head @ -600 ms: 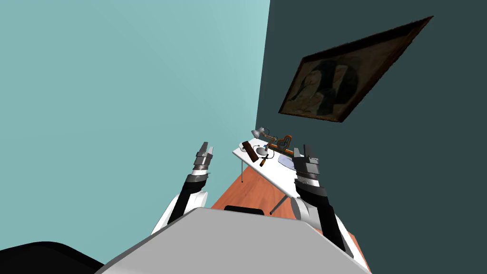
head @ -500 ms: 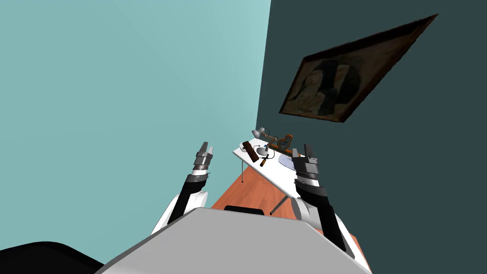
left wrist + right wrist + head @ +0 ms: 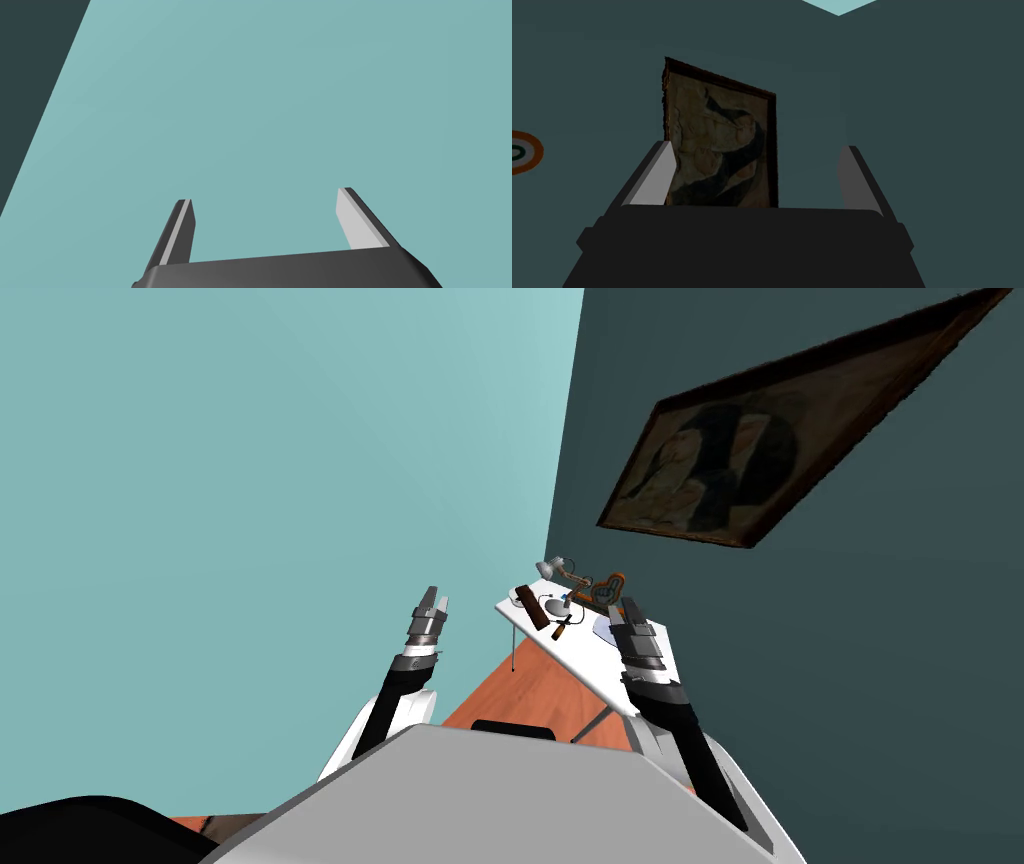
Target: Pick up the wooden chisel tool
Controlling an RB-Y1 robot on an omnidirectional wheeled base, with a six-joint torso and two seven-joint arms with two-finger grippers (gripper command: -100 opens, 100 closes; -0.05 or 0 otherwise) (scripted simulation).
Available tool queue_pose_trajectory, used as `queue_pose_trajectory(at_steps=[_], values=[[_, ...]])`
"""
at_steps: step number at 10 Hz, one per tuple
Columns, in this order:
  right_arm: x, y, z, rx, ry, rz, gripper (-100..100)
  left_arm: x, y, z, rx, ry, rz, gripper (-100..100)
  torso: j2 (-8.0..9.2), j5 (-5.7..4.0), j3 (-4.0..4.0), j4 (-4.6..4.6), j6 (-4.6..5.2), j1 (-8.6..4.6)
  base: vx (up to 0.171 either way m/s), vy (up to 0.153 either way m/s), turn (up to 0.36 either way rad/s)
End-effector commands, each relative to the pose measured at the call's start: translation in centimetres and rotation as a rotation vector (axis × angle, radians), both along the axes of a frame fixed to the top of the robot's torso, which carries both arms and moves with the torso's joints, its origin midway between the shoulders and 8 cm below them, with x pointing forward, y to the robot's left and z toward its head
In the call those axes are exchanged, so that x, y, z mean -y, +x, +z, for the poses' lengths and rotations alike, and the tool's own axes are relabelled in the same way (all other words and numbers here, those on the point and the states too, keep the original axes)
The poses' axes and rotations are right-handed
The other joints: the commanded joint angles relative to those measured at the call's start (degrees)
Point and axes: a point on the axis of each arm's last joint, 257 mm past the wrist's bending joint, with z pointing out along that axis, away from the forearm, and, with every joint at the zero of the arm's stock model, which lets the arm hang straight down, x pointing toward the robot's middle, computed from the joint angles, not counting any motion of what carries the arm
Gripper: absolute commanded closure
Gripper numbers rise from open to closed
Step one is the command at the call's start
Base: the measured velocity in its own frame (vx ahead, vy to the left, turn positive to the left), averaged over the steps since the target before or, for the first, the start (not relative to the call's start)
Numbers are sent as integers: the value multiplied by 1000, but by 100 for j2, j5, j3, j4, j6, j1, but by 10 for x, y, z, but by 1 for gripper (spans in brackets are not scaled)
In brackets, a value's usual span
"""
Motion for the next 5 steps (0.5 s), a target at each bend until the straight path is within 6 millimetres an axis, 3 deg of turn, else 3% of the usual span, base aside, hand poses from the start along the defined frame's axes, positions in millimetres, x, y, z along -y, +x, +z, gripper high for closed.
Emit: queue_pose_trajectory(at_steps=[1, 5], values=[[-4, 3, -10, -36, -66, 8, -100, 0, 0, 0, 0, 0, 0, 0, 0, 0, 0, 0, 0, 0, -6, -5, 128], [-13, 5, -33, -104, -200, 30, -100, 0, 0, 0, 0, 0, 0, 0, 1, 0, 0, 0, -1, 0, -8, -9, 131]])
